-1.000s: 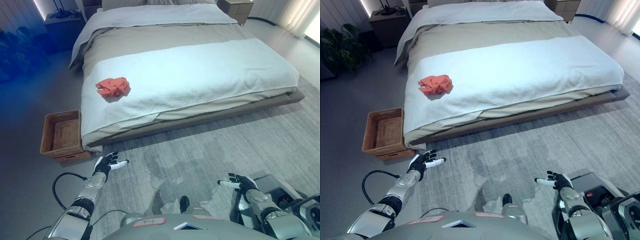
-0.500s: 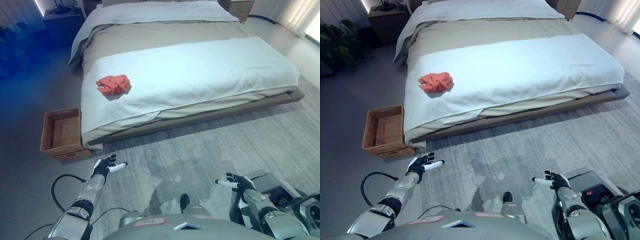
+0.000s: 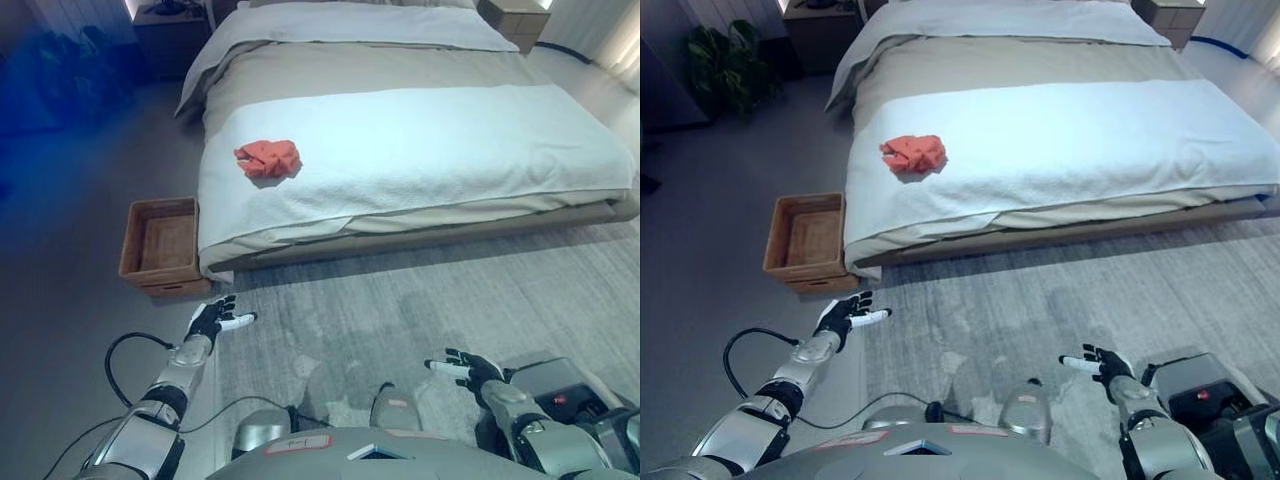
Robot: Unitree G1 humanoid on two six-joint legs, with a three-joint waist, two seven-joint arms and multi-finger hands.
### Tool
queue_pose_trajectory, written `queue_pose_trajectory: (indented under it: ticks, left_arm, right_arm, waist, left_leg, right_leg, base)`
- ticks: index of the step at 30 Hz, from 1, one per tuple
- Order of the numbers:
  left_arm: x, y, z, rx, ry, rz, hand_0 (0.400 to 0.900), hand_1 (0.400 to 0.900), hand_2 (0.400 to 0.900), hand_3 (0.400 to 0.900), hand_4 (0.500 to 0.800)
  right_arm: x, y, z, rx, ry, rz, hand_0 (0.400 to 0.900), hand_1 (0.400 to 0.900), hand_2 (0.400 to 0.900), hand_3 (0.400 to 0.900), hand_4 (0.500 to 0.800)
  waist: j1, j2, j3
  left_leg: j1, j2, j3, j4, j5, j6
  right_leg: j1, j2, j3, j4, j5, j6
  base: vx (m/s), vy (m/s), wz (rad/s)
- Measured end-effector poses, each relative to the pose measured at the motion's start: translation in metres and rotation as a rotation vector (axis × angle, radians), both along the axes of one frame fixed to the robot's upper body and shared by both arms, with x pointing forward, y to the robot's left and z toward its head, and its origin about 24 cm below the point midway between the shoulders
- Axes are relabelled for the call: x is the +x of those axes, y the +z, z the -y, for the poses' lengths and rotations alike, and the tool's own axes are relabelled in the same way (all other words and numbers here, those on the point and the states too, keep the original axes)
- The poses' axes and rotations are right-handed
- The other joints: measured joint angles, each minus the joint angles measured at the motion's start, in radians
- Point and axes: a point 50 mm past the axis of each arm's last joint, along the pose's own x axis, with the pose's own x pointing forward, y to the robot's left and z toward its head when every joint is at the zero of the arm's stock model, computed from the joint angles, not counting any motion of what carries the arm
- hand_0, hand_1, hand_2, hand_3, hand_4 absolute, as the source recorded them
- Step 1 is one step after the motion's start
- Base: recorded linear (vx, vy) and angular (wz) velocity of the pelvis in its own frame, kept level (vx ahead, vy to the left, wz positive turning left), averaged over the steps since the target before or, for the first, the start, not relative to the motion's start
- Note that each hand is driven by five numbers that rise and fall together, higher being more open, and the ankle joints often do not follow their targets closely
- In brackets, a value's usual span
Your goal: Put the clothes on the bed into the basket.
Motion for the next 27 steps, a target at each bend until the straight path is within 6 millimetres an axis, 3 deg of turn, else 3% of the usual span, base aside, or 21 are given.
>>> queue_pose_trajectory:
  ticks: [3, 4, 6, 7, 11, 13, 14, 15, 17, 18, 20, 24, 27]
  left_arm:
    - [0.000, 0.000, -0.001, 0.004, -0.001, -0.001, 0.900, 0.900, 0.900, 0.900, 0.800]
    - [0.000, 0.000, 0.000, 0.005, -0.005, -0.005, 0.900, 0.900, 0.900, 0.900, 0.800]
    - [-0.002, -0.002, 0.000, 0.010, -0.012, -0.017, 0.900, 0.900, 0.900, 0.900, 0.800]
    - [-0.002, -0.002, 0.001, 0.009, -0.014, -0.018, 0.900, 0.900, 0.900, 0.900, 0.800]
    - [-0.003, -0.003, 0.001, 0.009, -0.012, -0.021, 0.900, 0.900, 0.900, 0.900, 0.800]
    - [-0.005, -0.004, 0.000, 0.014, -0.008, -0.027, 0.900, 0.900, 0.900, 0.900, 0.800]
    - [-0.007, -0.005, -0.002, 0.018, -0.004, -0.034, 0.900, 0.900, 0.900, 0.900, 0.800]
    - [-0.007, -0.005, -0.004, 0.027, 0.011, -0.040, 0.900, 0.900, 0.900, 0.900, 0.800]
    - [-0.010, -0.009, 0.005, 0.004, 0.009, -0.046, 0.900, 0.900, 0.900, 0.900, 0.800]
    - [-0.010, -0.010, 0.006, 0.001, 0.008, -0.047, 0.900, 0.900, 0.900, 0.900, 0.800]
    - [-0.007, -0.009, 0.013, -0.016, 0.000, -0.033, 0.900, 0.900, 0.900, 0.900, 0.800]
    - [0.000, -0.009, 0.023, -0.036, -0.006, -0.012, 0.900, 0.900, 0.900, 0.900, 0.800]
    - [0.010, -0.003, 0.025, -0.036, -0.014, 0.015, 0.900, 0.900, 0.900, 0.900, 0.800]
  right_arm:
    - [0.001, 0.000, 0.000, 0.004, -0.003, 0.006, 0.900, 0.900, 0.900, 0.900, 0.800]
    - [0.000, 0.000, 0.000, 0.005, -0.004, 0.007, 0.900, 0.900, 0.900, 0.900, 0.800]
    - [0.000, 0.000, -0.001, 0.008, -0.006, 0.009, 0.900, 0.900, 0.900, 0.900, 0.800]
    - [-0.001, -0.001, -0.002, 0.009, -0.009, 0.007, 0.900, 0.900, 0.900, 0.900, 0.800]
    - [-0.015, -0.006, -0.005, 0.023, -0.036, -0.025, 0.900, 0.900, 0.900, 0.900, 0.800]
    - [-0.027, -0.010, -0.008, 0.037, -0.060, -0.047, 0.900, 0.900, 0.900, 0.900, 0.800]
    - [-0.037, -0.013, -0.011, 0.047, -0.074, -0.070, 0.900, 0.900, 0.900, 0.900, 0.800]
    - [-0.052, -0.018, -0.015, 0.056, -0.090, -0.107, 0.900, 0.900, 0.900, 0.900, 0.800]
    - [-0.038, -0.012, -0.006, 0.036, -0.097, -0.060, 0.900, 0.900, 0.900, 0.900, 0.800]
    - [-0.036, -0.011, -0.005, 0.035, -0.101, -0.051, 0.900, 0.900, 0.900, 0.900, 0.800]
    - [-0.019, -0.005, -0.001, 0.027, -0.095, 0.003, 0.900, 0.900, 0.900, 0.900, 0.800]
    - [-0.005, 0.003, 0.009, -0.001, -0.080, 0.051, 0.900, 0.900, 0.900, 0.900, 0.800]
    - [-0.006, 0.007, 0.018, -0.026, -0.084, 0.049, 0.900, 0.900, 0.900, 0.900, 0.800]
  waist:
    - [-0.006, 0.014, 0.013]
    - [-0.008, 0.015, 0.016]
    - [-0.043, 0.018, 0.035]
    - [-0.055, 0.015, 0.043]
    - [-0.106, -0.005, 0.062]
    - [-0.115, -0.022, 0.055]
    - [-0.114, -0.051, 0.037]
    - [-0.114, -0.106, 0.006]
    - [-0.115, -0.054, 0.007]
    - [-0.114, -0.047, 0.003]
    - [-0.130, -0.019, -0.011]
    - [-0.169, 0.034, -0.053]
    - [-0.174, 0.060, -0.060]
  left_leg:
    - [-0.004, 0.003, -0.025, 0.000, 0.016, 0.066]
    - [-0.004, 0.002, -0.031, -0.001, 0.017, 0.070]
    - [0.007, 0.002, -0.051, -0.007, 0.021, 0.081]
    - [0.015, 0.002, -0.055, -0.008, 0.020, 0.082]
    - [0.042, 0.013, -0.107, -0.033, 0.006, 0.084]
    - [0.050, 0.031, -0.143, -0.045, -0.019, 0.041]
    - [0.058, 0.028, -0.162, -0.056, -0.031, 0.003]
    - [0.062, 0.011, -0.180, -0.027, -0.052, -0.072]
    - [0.031, 0.075, -0.186, 0.063, -0.102, -0.151]
    - [0.031, 0.086, -0.185, 0.071, -0.113, -0.158]
    - [0.039, 0.144, -0.188, 0.085, -0.150, -0.195]
    - [0.051, 0.211, -0.210, 0.020, -0.147, -0.188]
    - [0.028, 0.234, -0.223, 0.030, -0.141, -0.198]
  right_leg:
    - [-0.013, 0.003, -0.008, -0.012, -0.006, 0.010]
    - [-0.014, 0.002, -0.004, -0.044, -0.006, 0.013]
    - [-0.008, 0.001, 0.013, -0.211, 0.027, 0.068]
    - [-0.008, 0.001, 0.017, -0.257, 0.039, 0.080]
    - [-0.032, 0.041, 0.064, -0.386, 0.040, 0.084]
    - [-0.014, 0.096, 0.090, -0.383, 0.025, 0.088]
    - [0.012, 0.108, 0.081, -0.375, -0.054, 0.091]
    - [0.056, 0.110, 0.100, -0.389, -0.158, 0.066]
    - [0.045, 0.161, 0.058, -0.348, -0.168, 0.080]
    - [0.044, 0.172, 0.050, -0.342, -0.160, 0.070]
    - [0.035, 0.211, 0.014, -0.290, -0.150, 0.038]
    - [-0.009, 0.257, -0.023, -0.187, -0.203, -0.051]
    - [-0.077, 0.264, -0.045, -0.073, -0.264, -0.084]
  base:
    - [0.23, -0.105, 0.34]
    - [0.29, -0.115, 0.45]
    - [0.27, -0.087, 0.46]
    - [0.25, -0.057, 0.45]
    - [0.22, -0.029, 0.38]
    - [0.21, -0.071, 0.31]
    - [0.23, -0.107, 0.31]
    - [0.24, -0.119, 0.29]
    - [0.26, -0.126, 0.22]
    - [0.23, -0.119, 0.13]
    - [0.21, -0.141, 0.17]
    - [0.22, -0.165, 0.35]
    - [0.21, -0.174, 0.05]
